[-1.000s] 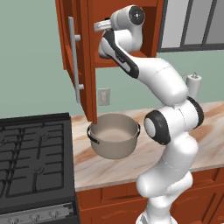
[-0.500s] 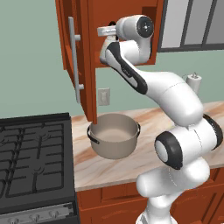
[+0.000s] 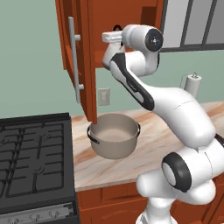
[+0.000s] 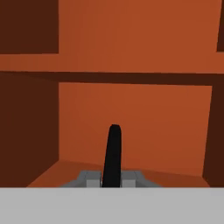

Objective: Pick the kettle from the cabinet and place it on a stove burner. Then pick the pot from the counter and place it on another stove burner. Finally, turn both burners on.

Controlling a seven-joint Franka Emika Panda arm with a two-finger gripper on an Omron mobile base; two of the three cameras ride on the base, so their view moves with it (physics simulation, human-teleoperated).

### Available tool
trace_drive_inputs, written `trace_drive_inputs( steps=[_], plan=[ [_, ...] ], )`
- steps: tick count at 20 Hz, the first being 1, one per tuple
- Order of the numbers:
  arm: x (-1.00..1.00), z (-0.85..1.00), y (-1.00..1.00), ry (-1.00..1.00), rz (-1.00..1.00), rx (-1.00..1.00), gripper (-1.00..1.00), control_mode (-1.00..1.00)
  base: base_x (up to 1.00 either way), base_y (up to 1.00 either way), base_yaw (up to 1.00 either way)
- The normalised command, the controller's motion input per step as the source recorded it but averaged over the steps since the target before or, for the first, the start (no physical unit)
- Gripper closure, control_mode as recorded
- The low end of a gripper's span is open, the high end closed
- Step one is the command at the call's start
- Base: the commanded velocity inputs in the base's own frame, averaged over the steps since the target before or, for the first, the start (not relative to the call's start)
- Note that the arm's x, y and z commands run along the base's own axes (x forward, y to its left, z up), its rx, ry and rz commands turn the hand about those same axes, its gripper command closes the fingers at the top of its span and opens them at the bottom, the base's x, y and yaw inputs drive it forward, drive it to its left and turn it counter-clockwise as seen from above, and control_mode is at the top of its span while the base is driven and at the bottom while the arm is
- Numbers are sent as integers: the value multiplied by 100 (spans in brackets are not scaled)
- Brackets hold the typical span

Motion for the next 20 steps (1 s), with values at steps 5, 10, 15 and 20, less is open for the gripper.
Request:
trace_drive_inputs(
  steps=[5,10,15,20],
  plan=[
    [-50,0,-14,-1,-1,2,100,-100,0,0,0],
    [-53,7,-23,0,-2,3,100,-100,0,0,0],
    [-49,10,-15,0,-3,2,100,-100,0,0,0],
    [-55,1,-13,0,-2,3,100,-100,0,0,0]
  ],
)
